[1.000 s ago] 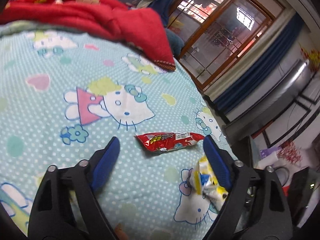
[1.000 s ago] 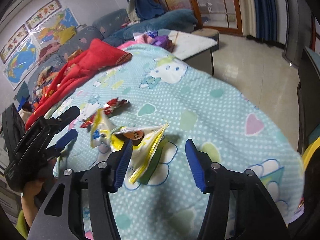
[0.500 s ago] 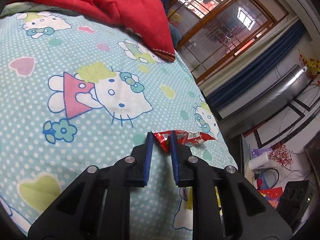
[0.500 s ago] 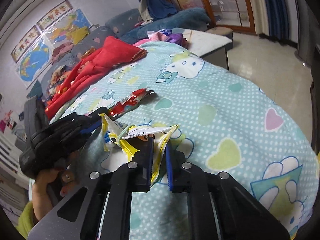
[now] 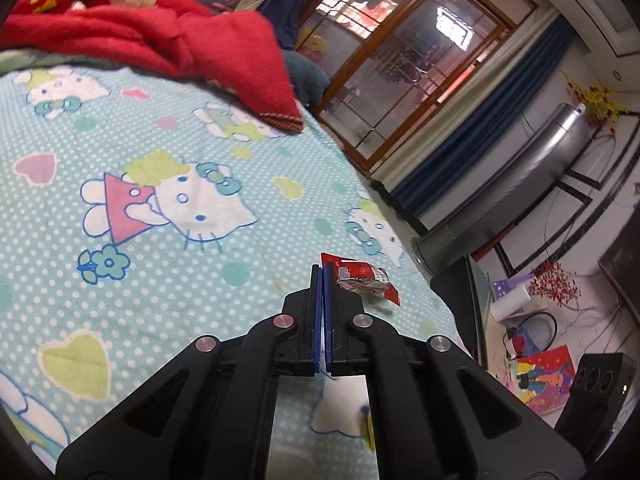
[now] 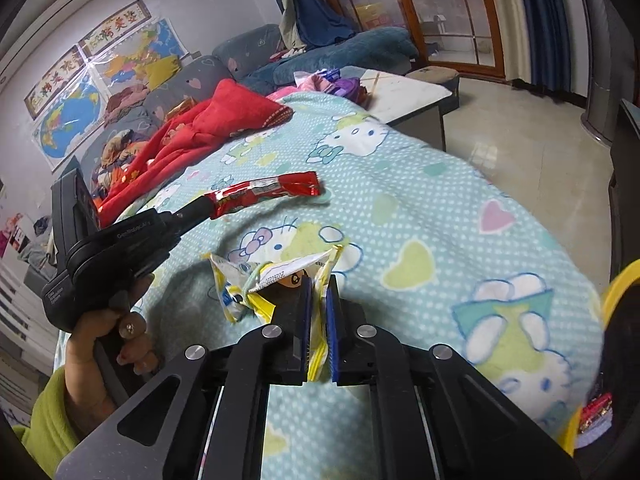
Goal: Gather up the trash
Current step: 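Carry the red and yellow wrappers over the yellow bin with both grippers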
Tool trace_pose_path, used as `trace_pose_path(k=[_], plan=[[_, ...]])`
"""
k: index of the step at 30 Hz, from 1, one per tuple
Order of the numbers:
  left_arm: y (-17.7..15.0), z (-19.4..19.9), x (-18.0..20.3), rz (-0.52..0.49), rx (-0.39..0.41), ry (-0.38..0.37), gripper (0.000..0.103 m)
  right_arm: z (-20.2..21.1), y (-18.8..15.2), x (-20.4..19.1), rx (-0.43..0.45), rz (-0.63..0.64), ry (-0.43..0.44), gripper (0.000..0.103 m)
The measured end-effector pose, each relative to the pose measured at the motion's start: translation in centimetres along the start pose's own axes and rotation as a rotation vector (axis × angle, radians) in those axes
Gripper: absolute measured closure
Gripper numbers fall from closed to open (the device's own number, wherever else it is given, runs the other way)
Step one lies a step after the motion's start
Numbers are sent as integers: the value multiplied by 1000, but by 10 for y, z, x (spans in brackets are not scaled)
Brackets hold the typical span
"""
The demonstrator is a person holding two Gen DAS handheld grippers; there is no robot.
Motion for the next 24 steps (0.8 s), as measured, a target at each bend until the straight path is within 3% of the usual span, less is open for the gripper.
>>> trace_pose_path(k=[12,24], plan=[[-12,14,72,-170,11,-91,103,53,15,43,89,-64,-63,97],[-29,22,117,-252,2,-168,103,108,18,106,175,-167,-172,97]])
Point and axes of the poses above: each gripper's, at about its wrist camera, not at the fingertips, and z roughly against the way its jaws point, x to its right, y to its top, the point moved 6 cm from there along -z, roughly the way its jaws point, and after that the axes turned 3 degrees about x, right-handed, at the moved point
